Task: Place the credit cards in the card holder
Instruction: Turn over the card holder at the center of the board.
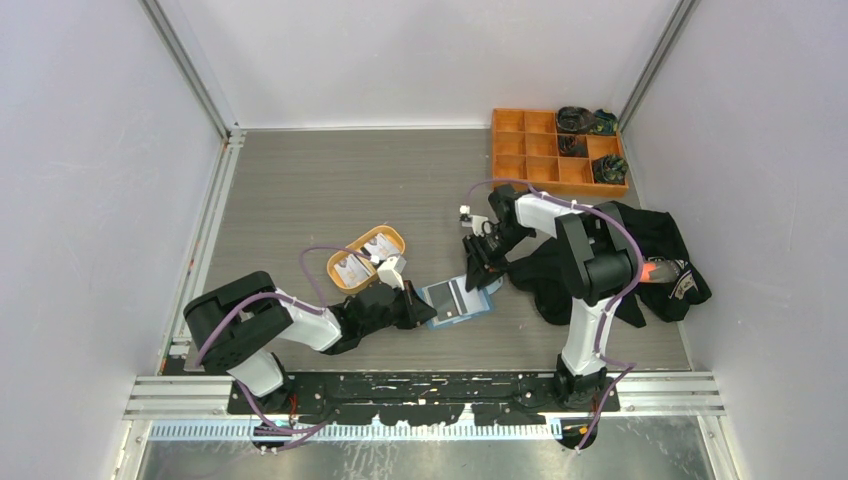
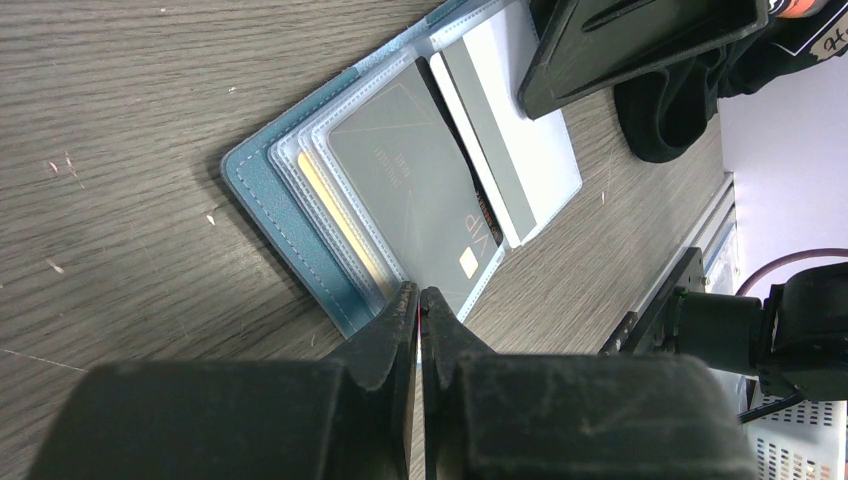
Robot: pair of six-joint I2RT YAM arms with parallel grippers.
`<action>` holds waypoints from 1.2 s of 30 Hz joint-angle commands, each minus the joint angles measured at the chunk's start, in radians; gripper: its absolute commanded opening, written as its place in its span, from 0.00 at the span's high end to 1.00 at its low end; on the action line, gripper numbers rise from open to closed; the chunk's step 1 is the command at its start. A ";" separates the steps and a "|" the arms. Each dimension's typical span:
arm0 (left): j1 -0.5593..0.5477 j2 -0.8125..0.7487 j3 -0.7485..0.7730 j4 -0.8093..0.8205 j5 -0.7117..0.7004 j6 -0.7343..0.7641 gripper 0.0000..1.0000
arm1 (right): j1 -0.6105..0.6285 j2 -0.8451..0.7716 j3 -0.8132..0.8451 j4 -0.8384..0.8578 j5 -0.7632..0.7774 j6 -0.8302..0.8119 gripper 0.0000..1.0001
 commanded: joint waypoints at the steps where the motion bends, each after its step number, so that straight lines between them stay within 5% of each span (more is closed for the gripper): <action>1: -0.003 -0.004 0.011 -0.046 -0.019 0.019 0.94 | 0.006 -0.018 0.022 -0.014 -0.037 -0.003 0.65; 36: -0.003 -0.013 0.009 -0.042 -0.012 0.017 0.85 | 0.016 -0.065 0.013 -0.026 -0.316 -0.032 0.60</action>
